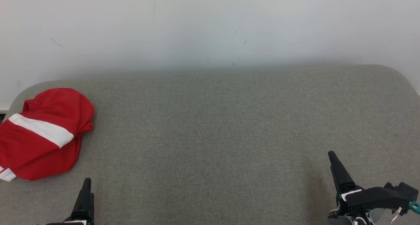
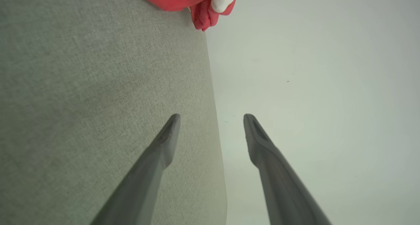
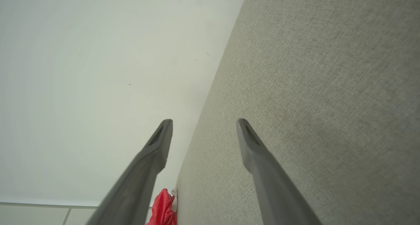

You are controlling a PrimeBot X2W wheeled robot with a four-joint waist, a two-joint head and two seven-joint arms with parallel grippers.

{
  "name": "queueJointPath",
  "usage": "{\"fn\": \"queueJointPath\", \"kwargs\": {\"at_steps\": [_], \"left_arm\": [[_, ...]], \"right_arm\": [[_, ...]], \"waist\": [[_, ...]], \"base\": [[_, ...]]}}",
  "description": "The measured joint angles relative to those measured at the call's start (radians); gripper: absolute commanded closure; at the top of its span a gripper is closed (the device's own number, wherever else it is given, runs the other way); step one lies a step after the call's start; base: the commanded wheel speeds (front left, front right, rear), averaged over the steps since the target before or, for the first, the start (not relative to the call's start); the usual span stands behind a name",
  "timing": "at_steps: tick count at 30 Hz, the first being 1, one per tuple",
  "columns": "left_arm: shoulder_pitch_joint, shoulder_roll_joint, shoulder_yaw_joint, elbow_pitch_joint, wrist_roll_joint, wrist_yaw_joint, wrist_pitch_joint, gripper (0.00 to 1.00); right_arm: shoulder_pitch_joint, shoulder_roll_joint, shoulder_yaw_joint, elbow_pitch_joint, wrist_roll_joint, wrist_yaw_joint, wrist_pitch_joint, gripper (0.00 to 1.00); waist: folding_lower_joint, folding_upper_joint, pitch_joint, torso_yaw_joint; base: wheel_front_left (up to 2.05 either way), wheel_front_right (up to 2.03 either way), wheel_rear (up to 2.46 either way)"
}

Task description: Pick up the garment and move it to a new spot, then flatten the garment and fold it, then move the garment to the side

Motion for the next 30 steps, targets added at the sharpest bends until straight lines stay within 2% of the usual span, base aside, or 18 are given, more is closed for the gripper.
{"fn": "queueJointPath", "kwargs": {"at_steps": [1, 2, 8, 30], "left_arm": [[-0.002, 0.003, -0.004, 0.0, 0.012, 0.003, -0.007, 0.0], [-0.019, 0.04, -0.058, -0.007, 0.171, 0.033, -0.037, 0.0], [-0.019, 0.058, -0.083, -0.011, 0.264, 0.047, -0.06, 0.0], [-0.019, 0.048, -0.057, -0.009, 0.66, 0.101, -0.112, 0.0]], "right_arm": [[-0.001, -0.002, 0.006, -0.001, -0.013, -0.001, -0.005, 0.0], [-0.026, -0.037, 0.064, -0.004, -0.151, -0.036, -0.035, 0.0], [-0.037, -0.057, 0.1, -0.003, -0.238, -0.055, -0.057, 0.0], [-0.061, -0.119, 0.179, -0.009, -0.53, -0.118, -0.086, 0.0]], "waist": [[0.0, 0.0, 0.0, 0.0], [0.0, 0.0, -0.002, -0.004], [0.0, 0.0, -0.004, -0.008], [0.0, 0.0, -0.014, -0.017]], "base": [[0.0, 0.0, 0.0], [0.0, 0.0, 0.0], [0.0, 0.0, 0.0], [0.0, 0.0, 0.0]]}}
